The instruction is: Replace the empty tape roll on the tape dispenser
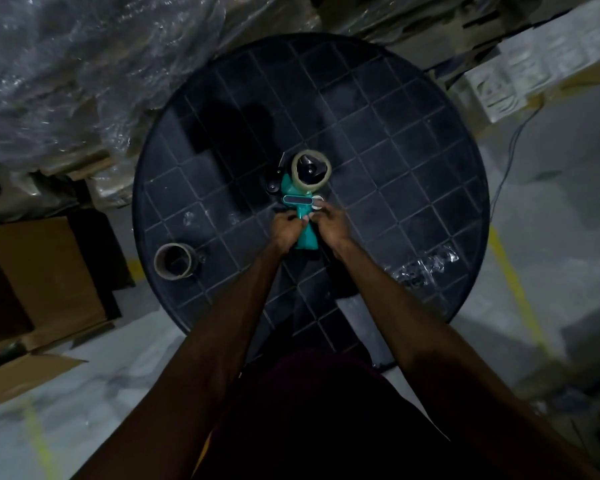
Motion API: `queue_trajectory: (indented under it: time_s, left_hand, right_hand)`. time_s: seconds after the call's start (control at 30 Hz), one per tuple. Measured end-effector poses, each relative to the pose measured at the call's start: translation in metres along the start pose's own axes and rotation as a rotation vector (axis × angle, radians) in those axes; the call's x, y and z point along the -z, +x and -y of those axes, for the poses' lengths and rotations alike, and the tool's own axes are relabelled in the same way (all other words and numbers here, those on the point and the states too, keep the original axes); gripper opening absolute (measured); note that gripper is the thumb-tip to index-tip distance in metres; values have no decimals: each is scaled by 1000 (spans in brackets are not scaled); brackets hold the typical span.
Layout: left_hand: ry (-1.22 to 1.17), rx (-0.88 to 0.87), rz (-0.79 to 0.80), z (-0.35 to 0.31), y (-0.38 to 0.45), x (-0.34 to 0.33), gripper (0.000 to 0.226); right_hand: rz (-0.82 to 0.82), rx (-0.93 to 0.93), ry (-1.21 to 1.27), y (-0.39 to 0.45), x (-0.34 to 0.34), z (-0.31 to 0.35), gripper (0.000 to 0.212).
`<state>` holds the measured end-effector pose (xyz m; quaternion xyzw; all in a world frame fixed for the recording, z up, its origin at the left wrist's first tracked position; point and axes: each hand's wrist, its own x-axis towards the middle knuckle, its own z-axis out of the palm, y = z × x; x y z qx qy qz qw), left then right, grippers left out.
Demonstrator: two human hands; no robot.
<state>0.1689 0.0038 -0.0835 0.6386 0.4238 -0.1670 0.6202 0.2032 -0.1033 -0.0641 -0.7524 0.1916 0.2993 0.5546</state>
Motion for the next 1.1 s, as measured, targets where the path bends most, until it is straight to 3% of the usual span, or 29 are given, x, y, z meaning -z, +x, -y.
queue_trajectory:
  time_s: [0.53,0.8,0.93,1.1]
  left_hand:
    - [315,-136,23,15,-76,8,28]
    - [568,-176,-10,34,-106,34,26]
    - [567,-217,-40,39,-135,40,41]
    - [689,-305,-10,70,-141,43,37]
  right_hand:
    - [100,21,-120,-46,15,-32,36]
    - [31,49,-284,-56,22,-69,23]
    - [27,143,-407,-108,33,-51,22]
    - [34,281,-557,-128,40,-66,32]
